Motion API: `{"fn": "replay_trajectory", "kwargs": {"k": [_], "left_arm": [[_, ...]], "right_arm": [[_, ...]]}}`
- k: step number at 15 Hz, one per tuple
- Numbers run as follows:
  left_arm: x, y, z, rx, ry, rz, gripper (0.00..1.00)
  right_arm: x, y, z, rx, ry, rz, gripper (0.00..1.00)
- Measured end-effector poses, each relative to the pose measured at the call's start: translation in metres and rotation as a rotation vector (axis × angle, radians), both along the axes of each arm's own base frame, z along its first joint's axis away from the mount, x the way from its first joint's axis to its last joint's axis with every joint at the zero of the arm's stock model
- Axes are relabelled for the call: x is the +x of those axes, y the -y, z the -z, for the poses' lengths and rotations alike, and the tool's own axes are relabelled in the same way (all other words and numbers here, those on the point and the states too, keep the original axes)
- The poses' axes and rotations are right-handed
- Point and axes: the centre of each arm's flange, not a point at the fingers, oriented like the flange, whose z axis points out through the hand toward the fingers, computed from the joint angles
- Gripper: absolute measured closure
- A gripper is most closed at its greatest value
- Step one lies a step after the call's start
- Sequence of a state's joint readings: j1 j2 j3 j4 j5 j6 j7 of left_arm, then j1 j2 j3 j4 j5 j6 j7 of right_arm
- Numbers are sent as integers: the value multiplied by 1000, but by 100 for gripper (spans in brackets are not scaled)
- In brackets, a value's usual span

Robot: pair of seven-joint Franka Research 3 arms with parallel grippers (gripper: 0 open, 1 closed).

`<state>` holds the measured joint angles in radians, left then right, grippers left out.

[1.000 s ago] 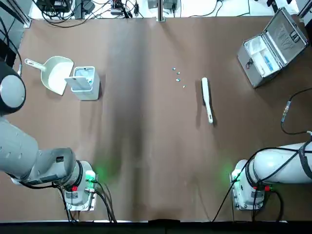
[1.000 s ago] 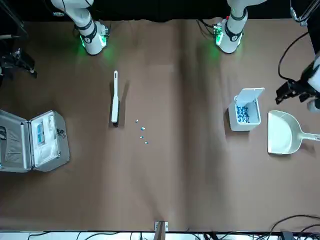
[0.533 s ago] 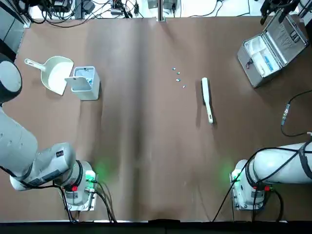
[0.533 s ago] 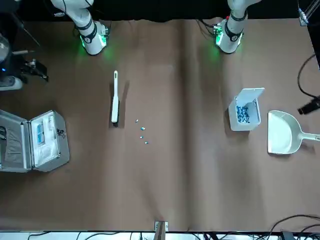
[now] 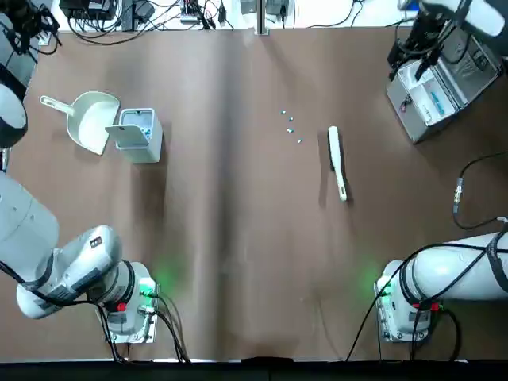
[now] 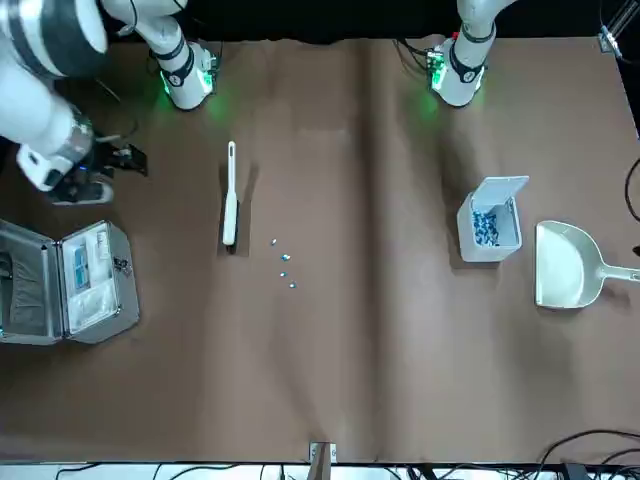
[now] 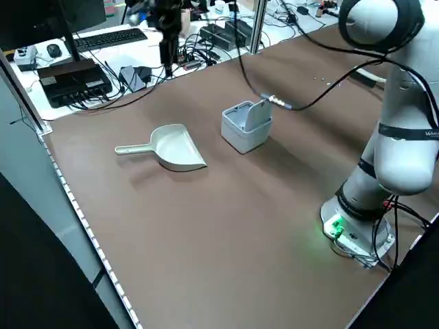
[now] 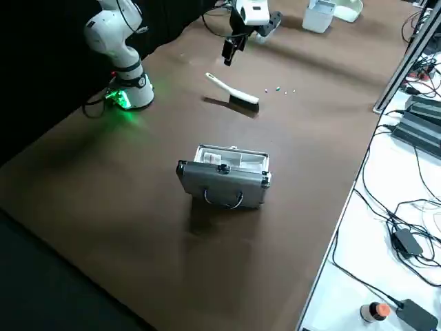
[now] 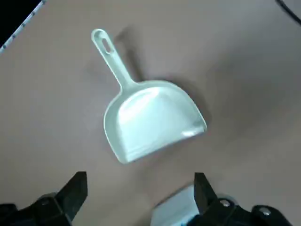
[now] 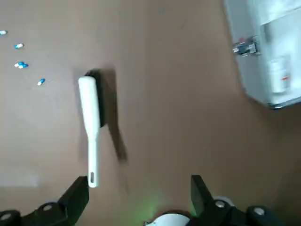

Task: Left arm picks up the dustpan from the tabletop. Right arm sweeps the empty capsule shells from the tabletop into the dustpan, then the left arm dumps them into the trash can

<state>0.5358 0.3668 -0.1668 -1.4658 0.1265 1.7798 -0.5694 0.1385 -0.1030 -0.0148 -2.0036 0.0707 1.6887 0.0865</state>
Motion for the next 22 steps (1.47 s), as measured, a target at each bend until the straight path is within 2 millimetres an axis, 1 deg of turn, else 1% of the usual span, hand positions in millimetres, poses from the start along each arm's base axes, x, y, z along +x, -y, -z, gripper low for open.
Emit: {"fn": "replay_trajectory", "kwargs": {"k": [3,5,7,9,10,11,13,16,18,22], "left_arm": [[2,-47,46,6,44,-203,0],[4,-67,76,9,74,-317,0],[4,-79,103,26,99,-393,0],[1,-85,129,67,104,-439,0],[-2,-85,151,112,110,-447,0],[-4,-84,161,128,121,-442,0],[-8,-85,176,145,146,-432,0],[-18,-98,185,193,149,-403,0],[-22,-106,191,207,157,-397,0],[-20,-107,205,201,174,-389,0]], "right_arm": [[-11,-45,38,-10,31,28,4],[-24,-69,66,-15,39,19,4],[-37,-90,88,-12,45,11,5],[-53,-109,111,-18,52,-4,9],[-71,-120,136,-24,51,-26,11],[-80,-123,148,-23,60,-35,11],[-95,-126,171,-19,85,-51,13],[-111,-133,191,-18,111,-43,15],[-116,-137,201,-23,108,-46,18],[-120,-144,227,-39,85,-63,20]]}}
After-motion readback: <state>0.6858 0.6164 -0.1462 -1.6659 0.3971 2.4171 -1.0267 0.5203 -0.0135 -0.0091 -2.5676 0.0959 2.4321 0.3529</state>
